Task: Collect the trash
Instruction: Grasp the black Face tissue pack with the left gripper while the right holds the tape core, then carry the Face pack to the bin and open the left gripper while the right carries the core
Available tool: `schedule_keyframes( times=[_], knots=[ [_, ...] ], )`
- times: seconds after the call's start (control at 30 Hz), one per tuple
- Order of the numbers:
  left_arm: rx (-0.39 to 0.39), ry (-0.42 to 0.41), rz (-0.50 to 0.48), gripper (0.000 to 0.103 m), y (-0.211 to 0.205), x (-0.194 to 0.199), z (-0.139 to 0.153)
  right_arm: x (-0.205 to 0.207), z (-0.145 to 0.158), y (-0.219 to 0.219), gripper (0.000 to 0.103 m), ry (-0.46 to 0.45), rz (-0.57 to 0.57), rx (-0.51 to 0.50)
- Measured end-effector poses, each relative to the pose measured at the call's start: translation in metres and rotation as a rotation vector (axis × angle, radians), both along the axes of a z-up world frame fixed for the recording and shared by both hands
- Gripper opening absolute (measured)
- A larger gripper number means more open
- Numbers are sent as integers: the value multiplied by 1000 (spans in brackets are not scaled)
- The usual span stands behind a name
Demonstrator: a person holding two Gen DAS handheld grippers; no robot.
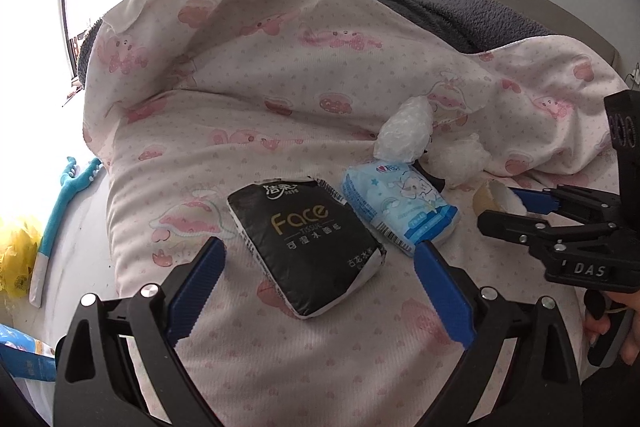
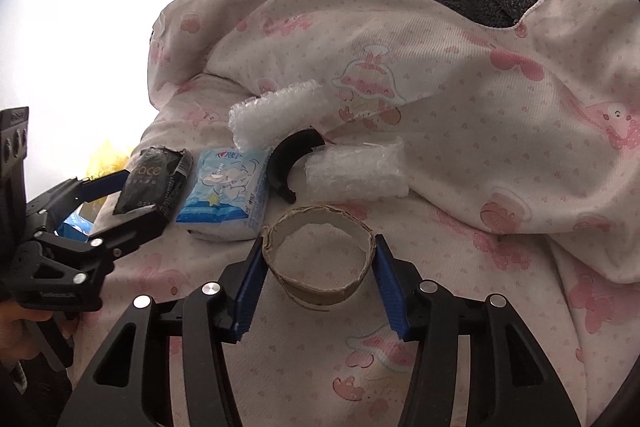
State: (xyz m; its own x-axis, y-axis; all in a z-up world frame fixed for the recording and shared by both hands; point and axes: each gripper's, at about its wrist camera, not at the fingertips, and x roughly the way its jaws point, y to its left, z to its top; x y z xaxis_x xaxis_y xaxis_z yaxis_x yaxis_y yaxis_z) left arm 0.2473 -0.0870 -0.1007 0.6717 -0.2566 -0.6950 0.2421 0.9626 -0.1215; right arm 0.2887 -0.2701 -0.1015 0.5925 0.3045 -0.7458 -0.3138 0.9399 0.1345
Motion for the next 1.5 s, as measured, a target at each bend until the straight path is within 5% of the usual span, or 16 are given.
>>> schedule_keyframes(
  times=[0.57,1.07,1.5],
  knots=[
    [43,18,-9,68,-2,9,-1,-8,33,7,53,-65,35,52],
    [25,-80,-84,68,31,-29,27,-20,49,60,53,-89,83,81],
    [0,-90,16,68,98,-56,32,-28,52,119,53,-83,121,87]
  ],
)
